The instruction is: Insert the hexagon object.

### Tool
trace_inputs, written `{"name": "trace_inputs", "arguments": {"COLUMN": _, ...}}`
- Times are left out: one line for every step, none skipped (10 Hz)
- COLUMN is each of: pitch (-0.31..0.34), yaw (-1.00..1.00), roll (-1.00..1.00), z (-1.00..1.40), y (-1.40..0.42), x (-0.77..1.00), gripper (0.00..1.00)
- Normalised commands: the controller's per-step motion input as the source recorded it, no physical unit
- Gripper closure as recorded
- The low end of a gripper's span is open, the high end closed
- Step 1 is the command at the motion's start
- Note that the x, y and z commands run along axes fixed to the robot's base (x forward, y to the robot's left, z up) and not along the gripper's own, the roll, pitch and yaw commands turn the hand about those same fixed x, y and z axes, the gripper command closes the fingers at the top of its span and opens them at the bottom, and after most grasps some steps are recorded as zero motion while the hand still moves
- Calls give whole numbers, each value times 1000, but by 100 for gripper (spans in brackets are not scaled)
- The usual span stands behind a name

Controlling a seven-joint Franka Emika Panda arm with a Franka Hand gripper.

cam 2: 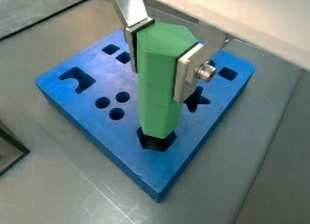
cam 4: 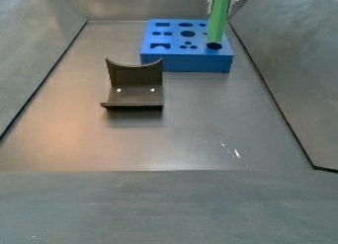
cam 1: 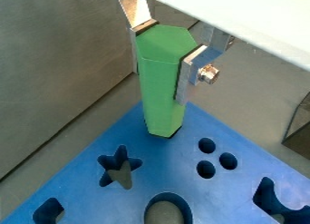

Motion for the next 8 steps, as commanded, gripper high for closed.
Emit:
{"name": "trace_inputs", "arguments": {"pitch": -71, "yaw": 0, "roll": -13, "z": -431, "y": 63, "x": 0, "gripper": 100}}
{"name": "trace_inputs", "arguments": {"pitch": -59, "yaw": 0, "roll": -57, "z": -334, "y": 80, "x": 0, "gripper": 100}}
{"name": "trace_inputs", "arguments": {"pitch": -33, "yaw": 0, "roll": -74, "z": -246, "y": 117, "x": 0, "gripper": 100}}
{"name": "trace_inputs", "arguments": {"pitch": -21, "yaw": 0, "roll": -60, "z": -254, "y": 166, "x": 0, "gripper": 100}}
{"name": "trace_inputs", "arguments": {"pitch": -30, "yaw": 0, "roll": -44, "z": -286, "y": 166, "x": 0, "gripper": 100}}
{"name": "trace_inputs", "arguments": {"pitch": -30, "yaw": 0, "roll": -47, "z": -257, "y": 223, "x": 0, "gripper": 100}}
{"name": "trace_inputs", "arguments": {"pitch": -44, "yaw": 0, "roll": -44, "z": -291, "y": 177, "x": 0, "gripper": 100}}
{"name": "trace_inputs", "arguments": {"pitch": -44, "yaw": 0, "roll": -20, "z": -286, "y": 123, "x": 0, "gripper": 100}}
